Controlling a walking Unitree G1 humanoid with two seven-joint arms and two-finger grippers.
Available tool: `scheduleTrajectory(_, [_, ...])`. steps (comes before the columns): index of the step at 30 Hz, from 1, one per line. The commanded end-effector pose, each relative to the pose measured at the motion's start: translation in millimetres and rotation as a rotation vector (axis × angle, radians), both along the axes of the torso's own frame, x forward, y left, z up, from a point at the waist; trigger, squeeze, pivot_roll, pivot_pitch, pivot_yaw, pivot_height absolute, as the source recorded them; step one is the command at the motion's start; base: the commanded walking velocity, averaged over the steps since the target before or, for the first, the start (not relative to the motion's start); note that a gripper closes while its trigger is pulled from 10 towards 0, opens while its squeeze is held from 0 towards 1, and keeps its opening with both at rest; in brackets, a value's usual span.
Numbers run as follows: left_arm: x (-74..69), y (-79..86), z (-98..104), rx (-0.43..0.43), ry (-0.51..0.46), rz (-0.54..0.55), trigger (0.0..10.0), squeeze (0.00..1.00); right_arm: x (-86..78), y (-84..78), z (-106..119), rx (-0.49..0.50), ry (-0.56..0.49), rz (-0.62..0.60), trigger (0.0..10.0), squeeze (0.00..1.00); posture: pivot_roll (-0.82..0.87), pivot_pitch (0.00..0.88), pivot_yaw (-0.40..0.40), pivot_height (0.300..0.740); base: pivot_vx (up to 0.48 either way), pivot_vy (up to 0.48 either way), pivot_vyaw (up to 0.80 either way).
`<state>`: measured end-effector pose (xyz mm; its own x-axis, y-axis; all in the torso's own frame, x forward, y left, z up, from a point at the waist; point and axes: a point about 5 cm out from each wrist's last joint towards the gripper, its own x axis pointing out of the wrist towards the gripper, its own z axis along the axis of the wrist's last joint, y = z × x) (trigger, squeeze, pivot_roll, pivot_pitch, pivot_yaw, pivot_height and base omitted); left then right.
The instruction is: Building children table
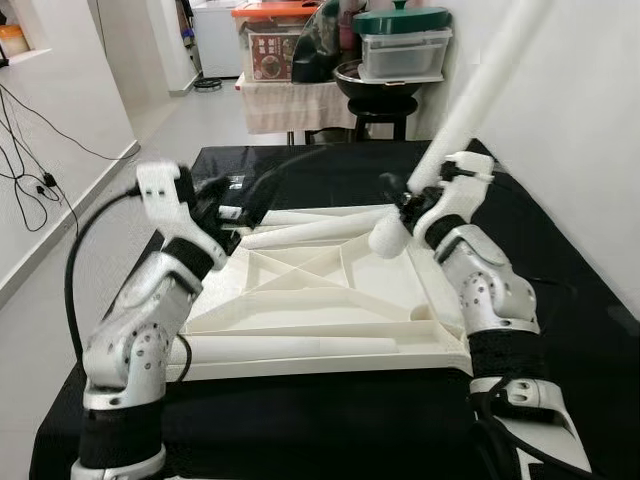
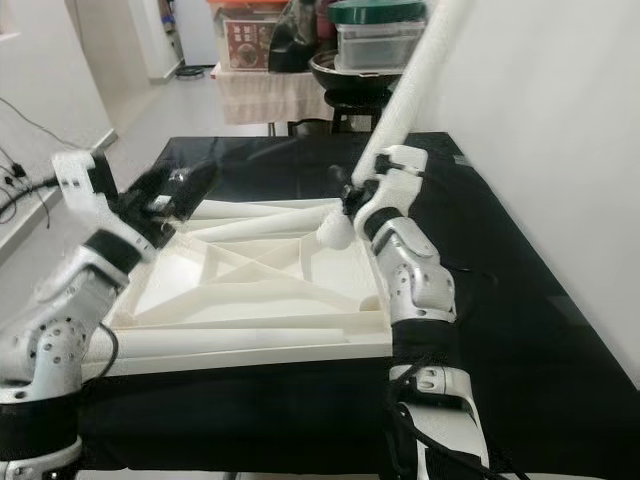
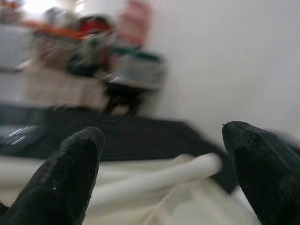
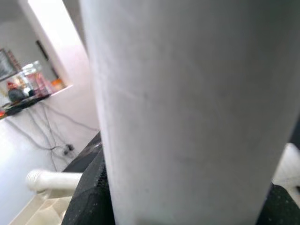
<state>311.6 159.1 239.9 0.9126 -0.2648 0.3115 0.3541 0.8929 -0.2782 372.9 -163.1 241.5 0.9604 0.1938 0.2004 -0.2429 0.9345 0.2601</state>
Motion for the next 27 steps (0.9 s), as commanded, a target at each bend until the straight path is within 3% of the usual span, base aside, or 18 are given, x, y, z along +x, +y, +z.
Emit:
scheduleTrajectory(1, [0.0, 0.0, -15.6, 0.011, 0.052, 0.013, 10.0, 0.00, -5.0, 9.1, -0.4, -0.051, -0.044, -0.005, 10.0, 0.00, -0.03, 0.000, 0.008, 0.740, 0.000, 0.000, 0.00])
scheduleTrajectory(6, [-9.2, -8.2, -34.2, 0.019, 0.090, -0.039, 10.0, 0.00, -17.9, 24.4, -9.6, -0.080, -0.077, 0.080, 10.0, 0.00, -0.04, 0.000, 0.008, 0.740, 0.000, 0.000, 0.00])
scheduleTrajectory(9, [-19.6, -19.7, -47.5, 0.023, 0.111, -0.097, 10.0, 0.00, -34.3, 42.8, -13.4, -0.075, -0.125, 0.255, 10.0, 0.00, -0.05, 0.000, 0.011, 0.740, 0.000, -0.135, 0.00])
scheduleTrajectory(11, [-22.7, -27.4, -52.5, 0.026, 0.117, -0.124, 10.0, 0.00, -38.6, 49.9, -17.6, -0.093, -0.115, 0.308, 10.0, 0.00, -0.05, 0.000, 0.012, 0.740, 0.000, -0.435, 0.00])
scheduleTrajectory(20, [-27.6, -44.0, -61.4, 0.029, 0.122, -0.169, 10.0, 0.00, -43.5, 63.0, -20.5, -0.083, -0.120, 0.357, 10.0, 0.00, -0.05, 0.000, 0.008, 0.740, 0.000, -0.463, 0.00])
scheduleTrajectory(27, [-29.3, -43.6, -70.6, 0.051, 0.150, -0.182, 10.0, 0.00, -45.8, 67.2, -24.5, -0.143, -0.124, 0.367, 10.0, 0.00, -0.04, 0.000, 0.013, 0.740, 0.000, -0.463, 0.00])
